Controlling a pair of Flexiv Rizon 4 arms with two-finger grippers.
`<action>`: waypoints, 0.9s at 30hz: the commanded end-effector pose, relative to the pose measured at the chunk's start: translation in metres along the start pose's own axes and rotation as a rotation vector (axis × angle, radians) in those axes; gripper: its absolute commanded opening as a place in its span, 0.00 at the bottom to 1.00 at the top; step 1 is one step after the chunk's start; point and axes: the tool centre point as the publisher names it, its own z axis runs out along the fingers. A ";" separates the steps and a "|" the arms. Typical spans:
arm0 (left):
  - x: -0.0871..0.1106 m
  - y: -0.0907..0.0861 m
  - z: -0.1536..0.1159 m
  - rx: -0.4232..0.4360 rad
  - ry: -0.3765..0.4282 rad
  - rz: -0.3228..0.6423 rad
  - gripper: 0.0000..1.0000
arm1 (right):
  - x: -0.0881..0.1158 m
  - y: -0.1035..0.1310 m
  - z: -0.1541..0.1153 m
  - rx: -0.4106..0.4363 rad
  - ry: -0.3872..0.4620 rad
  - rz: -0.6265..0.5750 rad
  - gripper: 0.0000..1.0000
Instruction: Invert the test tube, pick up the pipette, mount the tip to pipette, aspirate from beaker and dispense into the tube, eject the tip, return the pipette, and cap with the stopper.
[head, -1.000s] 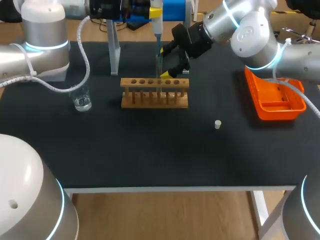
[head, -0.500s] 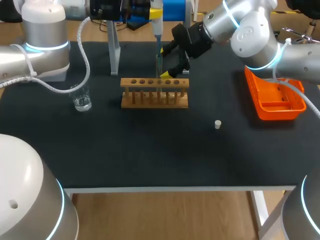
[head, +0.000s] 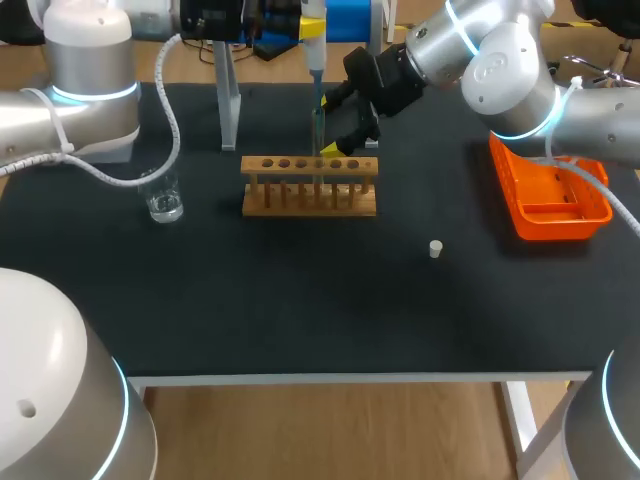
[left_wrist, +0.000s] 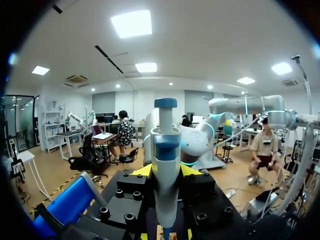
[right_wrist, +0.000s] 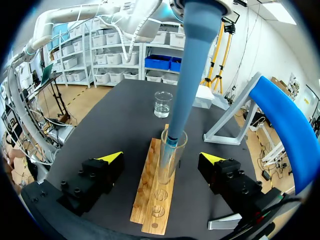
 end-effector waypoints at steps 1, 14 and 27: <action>-0.001 0.000 0.000 0.001 0.004 0.001 0.00 | 0.000 0.000 -0.001 0.001 0.002 0.000 1.00; -0.001 0.000 0.000 0.001 0.004 0.001 0.00 | 0.014 0.008 -0.035 -0.045 -0.008 -0.014 1.00; -0.001 0.000 0.000 0.001 0.004 0.001 0.00 | 0.017 0.049 -0.132 -0.099 -0.085 0.028 1.00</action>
